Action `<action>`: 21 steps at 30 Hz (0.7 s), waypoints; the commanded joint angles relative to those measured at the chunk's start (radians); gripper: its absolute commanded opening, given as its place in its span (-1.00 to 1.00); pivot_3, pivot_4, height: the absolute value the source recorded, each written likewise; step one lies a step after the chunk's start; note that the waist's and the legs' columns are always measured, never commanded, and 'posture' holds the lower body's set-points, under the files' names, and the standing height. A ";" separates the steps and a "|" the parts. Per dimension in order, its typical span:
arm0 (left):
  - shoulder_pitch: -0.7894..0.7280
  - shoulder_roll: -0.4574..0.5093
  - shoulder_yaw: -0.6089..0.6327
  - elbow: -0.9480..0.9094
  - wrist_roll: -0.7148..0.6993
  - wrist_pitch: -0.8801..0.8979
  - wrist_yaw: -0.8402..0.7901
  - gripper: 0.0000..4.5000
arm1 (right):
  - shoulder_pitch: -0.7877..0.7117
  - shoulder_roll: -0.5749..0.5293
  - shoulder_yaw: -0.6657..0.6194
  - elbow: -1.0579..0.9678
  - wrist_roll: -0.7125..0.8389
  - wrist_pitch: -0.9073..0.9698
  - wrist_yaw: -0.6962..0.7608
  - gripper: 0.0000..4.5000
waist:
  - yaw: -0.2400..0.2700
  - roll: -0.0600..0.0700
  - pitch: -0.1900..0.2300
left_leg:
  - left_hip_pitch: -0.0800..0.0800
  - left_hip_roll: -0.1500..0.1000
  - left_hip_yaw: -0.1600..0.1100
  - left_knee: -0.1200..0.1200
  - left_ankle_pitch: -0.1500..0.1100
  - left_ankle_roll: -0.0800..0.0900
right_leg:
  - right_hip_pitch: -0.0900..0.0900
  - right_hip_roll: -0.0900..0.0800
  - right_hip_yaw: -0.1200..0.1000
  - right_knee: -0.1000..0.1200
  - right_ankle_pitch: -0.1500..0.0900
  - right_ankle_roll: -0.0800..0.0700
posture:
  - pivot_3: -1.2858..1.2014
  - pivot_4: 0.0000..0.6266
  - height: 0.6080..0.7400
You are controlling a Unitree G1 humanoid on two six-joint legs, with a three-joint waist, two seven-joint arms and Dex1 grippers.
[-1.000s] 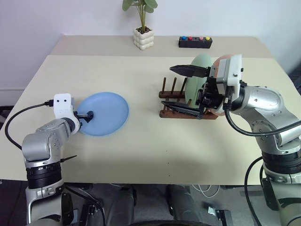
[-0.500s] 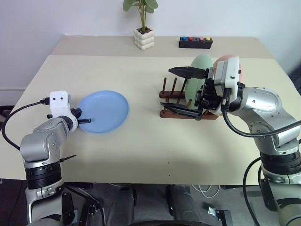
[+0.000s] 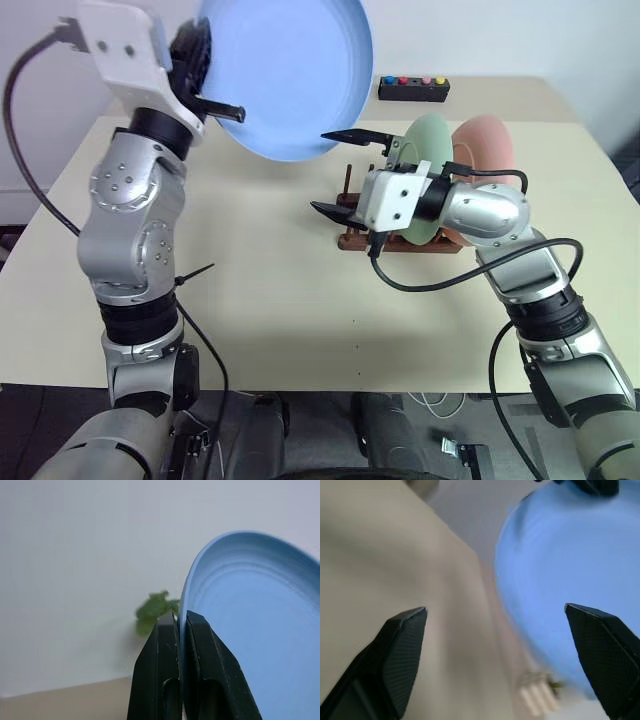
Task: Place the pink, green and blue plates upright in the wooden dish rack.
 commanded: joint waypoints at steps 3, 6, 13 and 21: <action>-0.024 -0.019 -0.035 -0.072 -0.010 0.025 0.009 -0.99 | -0.051 0.010 -0.001 0.058 -0.122 -0.139 -0.069 1.00 | 0.004 0.000 0.000 | -0.001 0.000 0.000 0.000 0.000 0.000 | 0.000 0.000 0.000 0.000 0.000 0.000 | 0.03 -0.52 0.85; -0.020 -0.029 -0.041 -0.082 -0.017 0.042 0.010 -0.99 | -0.056 0.017 -0.004 0.087 -0.151 -0.166 -0.087 1.00 | 0.004 0.000 0.000 | -0.001 0.000 0.000 0.000 0.000 0.000 | 0.000 0.000 0.000 0.000 0.000 0.000 | 0.03 -0.52 0.85; -0.008 -0.044 -0.051 -0.111 -0.050 0.078 -0.006 -1.00 | -0.055 0.022 0.005 0.128 -0.226 -0.191 -0.102 0.43 | 0.004 0.000 0.000 | -0.001 0.000 0.000 0.001 0.000 0.000 | 0.001 0.000 0.000 0.000 0.000 0.000 | 0.03 -0.52 0.85; -0.010 -0.047 -0.027 -0.113 -0.068 0.086 -0.006 -1.00 | -0.058 0.030 -0.001 0.139 -0.249 -0.202 -0.115 -0.98 | 0.003 0.000 0.000 | 0.000 0.000 -0.001 0.001 0.000 0.000 | 0.001 0.000 0.000 0.000 0.000 0.000 | 0.03 -0.52 0.85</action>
